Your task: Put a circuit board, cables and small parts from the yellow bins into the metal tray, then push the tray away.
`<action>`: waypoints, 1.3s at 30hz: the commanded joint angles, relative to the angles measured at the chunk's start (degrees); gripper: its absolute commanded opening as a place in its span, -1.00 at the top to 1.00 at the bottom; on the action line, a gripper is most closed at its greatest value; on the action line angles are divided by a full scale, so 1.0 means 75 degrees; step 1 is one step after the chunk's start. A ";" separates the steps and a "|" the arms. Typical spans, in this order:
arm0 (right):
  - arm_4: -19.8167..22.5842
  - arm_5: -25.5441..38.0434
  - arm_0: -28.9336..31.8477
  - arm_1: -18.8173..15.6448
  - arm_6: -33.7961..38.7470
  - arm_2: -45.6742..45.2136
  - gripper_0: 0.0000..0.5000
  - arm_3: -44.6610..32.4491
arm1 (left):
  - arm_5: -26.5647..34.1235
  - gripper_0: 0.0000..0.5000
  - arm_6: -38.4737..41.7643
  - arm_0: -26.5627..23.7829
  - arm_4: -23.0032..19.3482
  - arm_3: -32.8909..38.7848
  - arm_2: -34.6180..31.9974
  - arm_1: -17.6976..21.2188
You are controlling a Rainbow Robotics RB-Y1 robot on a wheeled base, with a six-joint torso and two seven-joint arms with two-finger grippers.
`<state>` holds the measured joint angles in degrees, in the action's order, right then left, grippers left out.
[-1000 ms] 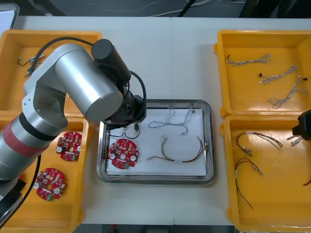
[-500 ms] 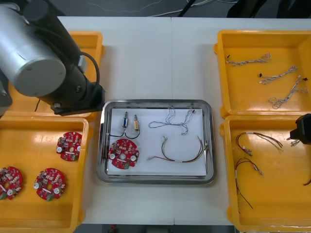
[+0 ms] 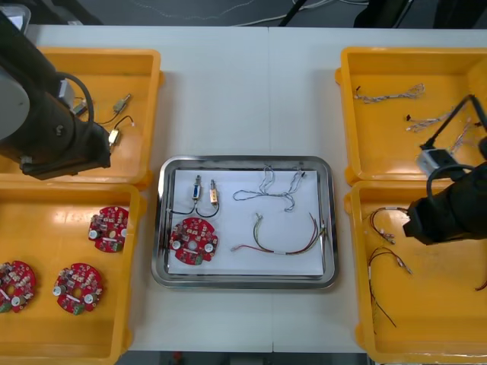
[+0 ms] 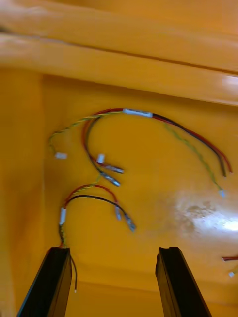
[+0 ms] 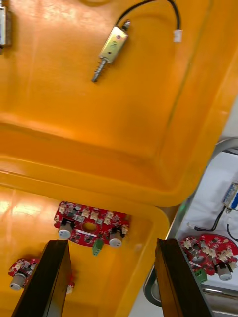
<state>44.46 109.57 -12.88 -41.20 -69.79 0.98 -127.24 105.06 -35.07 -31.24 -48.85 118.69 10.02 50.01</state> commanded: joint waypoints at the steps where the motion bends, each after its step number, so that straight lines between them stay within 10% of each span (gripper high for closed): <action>1: 0.0061 -0.0125 -0.0592 0.0091 -0.0374 0.0912 -1.00 -0.0390 | -0.0285 -1.00 -0.1207 0.0778 -0.0120 0.0323 -0.0796 0.0551; 17: 0.0143 -0.0265 -0.2291 0.0466 -0.0773 0.3373 -1.00 -0.0402 | -0.1012 -1.00 -0.2403 0.2161 -0.0260 0.0780 -0.1910 0.0926; 39: -0.0631 -0.1332 -0.3990 0.1638 -0.1405 0.6771 -1.00 0.0301 | -0.0976 -1.00 -0.2438 0.2208 -0.0202 0.0745 -0.1980 0.0914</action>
<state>41.25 101.46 -40.29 -31.71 -78.00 48.24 -126.13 97.92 -54.98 -15.54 -50.36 122.69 -3.04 54.49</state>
